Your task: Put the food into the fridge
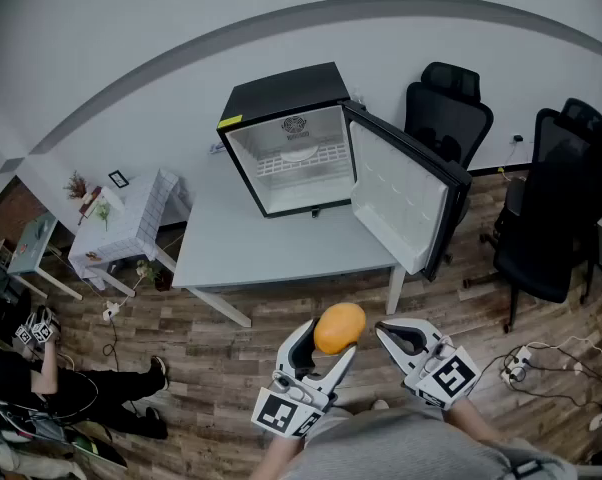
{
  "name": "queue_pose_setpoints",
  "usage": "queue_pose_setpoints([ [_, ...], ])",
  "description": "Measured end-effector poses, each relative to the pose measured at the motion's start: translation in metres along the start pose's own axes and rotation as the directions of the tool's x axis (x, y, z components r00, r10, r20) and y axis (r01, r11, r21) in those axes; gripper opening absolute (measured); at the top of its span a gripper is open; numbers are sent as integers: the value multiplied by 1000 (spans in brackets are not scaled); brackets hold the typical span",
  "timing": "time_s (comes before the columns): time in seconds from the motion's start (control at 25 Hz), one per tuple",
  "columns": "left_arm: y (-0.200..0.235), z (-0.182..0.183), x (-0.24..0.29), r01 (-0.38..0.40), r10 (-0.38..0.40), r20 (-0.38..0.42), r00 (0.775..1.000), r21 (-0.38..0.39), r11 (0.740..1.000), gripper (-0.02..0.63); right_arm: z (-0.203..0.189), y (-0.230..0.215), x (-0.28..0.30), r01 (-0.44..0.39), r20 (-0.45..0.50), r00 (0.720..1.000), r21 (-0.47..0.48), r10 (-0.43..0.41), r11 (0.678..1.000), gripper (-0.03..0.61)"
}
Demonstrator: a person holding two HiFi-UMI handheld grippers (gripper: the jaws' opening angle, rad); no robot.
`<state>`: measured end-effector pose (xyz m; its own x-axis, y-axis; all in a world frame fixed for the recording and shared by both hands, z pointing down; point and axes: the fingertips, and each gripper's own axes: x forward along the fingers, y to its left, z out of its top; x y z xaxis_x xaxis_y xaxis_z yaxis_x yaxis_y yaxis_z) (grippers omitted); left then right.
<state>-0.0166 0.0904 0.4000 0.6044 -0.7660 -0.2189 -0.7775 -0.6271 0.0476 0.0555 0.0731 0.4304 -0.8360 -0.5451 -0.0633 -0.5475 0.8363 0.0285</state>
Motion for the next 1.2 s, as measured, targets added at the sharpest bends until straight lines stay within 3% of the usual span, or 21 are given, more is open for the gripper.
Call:
queue_pose_setpoints([
  [1.2,-3,-2,7,-5,6,-7,1000,10,1000,298,0,-4,0,-30,21,999,27,29,999,14],
])
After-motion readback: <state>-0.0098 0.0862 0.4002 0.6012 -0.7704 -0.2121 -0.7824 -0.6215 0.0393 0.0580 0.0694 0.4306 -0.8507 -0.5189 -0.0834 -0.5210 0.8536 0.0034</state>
